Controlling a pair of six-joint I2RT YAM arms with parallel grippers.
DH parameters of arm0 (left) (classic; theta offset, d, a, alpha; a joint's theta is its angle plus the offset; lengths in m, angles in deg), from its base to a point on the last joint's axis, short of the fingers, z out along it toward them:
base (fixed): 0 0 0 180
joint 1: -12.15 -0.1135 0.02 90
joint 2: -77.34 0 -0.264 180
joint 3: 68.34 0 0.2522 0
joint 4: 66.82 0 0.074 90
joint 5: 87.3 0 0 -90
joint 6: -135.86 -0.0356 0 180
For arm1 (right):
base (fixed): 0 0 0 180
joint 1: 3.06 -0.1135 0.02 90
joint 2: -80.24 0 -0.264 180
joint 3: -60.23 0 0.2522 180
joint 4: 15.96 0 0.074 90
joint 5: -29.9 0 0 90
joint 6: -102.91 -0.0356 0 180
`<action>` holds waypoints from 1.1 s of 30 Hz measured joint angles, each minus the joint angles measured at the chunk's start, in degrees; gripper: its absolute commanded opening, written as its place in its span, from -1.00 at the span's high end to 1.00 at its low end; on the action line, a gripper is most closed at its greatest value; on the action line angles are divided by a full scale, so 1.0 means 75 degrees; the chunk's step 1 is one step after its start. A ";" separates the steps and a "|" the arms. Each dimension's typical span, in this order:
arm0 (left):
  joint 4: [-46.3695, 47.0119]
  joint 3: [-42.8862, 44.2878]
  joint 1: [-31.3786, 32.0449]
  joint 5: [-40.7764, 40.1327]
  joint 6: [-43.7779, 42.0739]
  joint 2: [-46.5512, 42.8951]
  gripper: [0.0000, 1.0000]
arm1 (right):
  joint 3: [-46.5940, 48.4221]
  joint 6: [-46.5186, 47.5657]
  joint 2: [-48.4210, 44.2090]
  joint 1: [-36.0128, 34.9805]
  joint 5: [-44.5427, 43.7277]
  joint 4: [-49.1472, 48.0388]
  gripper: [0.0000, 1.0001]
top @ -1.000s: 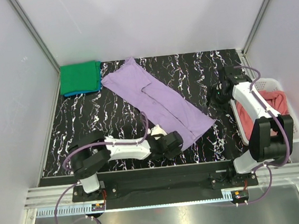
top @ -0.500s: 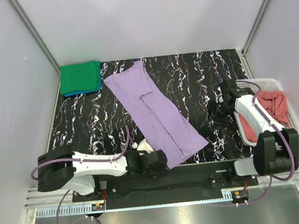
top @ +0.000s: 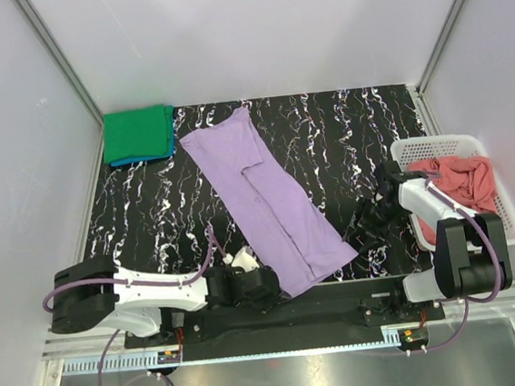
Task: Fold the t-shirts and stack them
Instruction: Fold the tshirt
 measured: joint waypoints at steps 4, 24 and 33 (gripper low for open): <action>0.0300 -0.0192 -0.0058 0.0146 -0.0017 -0.0023 1.00 | -0.0291 -0.0210 -0.0006 -0.0009 -0.0256 -0.0140 -0.20; 0.1629 -0.0114 -0.0726 0.1390 -0.1842 0.0612 1.00 | 0.2702 0.5447 -0.0117 -0.0128 0.0192 -0.0895 -0.10; 0.1816 -0.0230 -0.1405 0.2084 -0.2739 0.0271 1.00 | 0.0959 0.7312 0.0216 -0.0388 0.0015 -0.0119 -0.05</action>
